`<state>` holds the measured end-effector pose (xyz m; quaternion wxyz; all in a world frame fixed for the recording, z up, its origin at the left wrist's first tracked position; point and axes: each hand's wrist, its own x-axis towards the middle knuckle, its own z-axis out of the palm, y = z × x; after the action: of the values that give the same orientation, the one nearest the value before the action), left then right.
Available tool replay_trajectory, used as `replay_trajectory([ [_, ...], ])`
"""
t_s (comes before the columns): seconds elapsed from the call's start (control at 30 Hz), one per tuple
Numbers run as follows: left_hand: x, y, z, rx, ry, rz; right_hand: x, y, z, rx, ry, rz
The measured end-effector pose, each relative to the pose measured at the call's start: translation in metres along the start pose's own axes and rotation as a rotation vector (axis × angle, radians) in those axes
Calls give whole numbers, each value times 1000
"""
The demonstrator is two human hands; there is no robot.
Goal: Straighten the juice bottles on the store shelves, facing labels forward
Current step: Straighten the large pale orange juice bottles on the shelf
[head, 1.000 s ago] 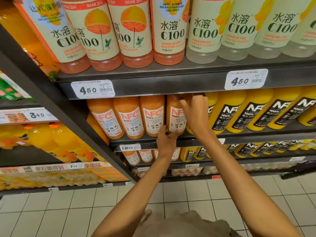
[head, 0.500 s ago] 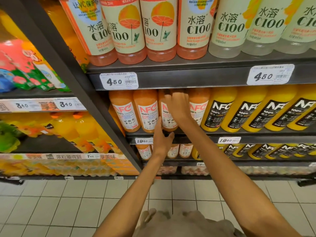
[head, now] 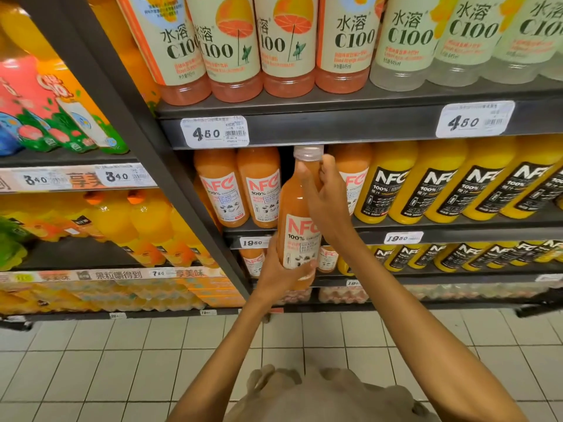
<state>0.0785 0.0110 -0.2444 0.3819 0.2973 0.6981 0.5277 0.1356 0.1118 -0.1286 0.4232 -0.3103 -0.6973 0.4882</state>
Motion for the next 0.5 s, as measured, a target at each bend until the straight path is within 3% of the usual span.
replay_trajectory([
  [0.2,-49,12,-25,-156,-183,-115,-12,-1,-19,151,26,271],
  [0.33,-75,28,-39,-296,-333,-137,-15,1,-40,493,-229,522],
  [0.4,-84,33,-39,-343,-388,-163,-18,0,-39,603,-290,555],
  [0.5,-92,39,-40,-399,-387,-209,-18,-8,-32,540,-211,574],
])
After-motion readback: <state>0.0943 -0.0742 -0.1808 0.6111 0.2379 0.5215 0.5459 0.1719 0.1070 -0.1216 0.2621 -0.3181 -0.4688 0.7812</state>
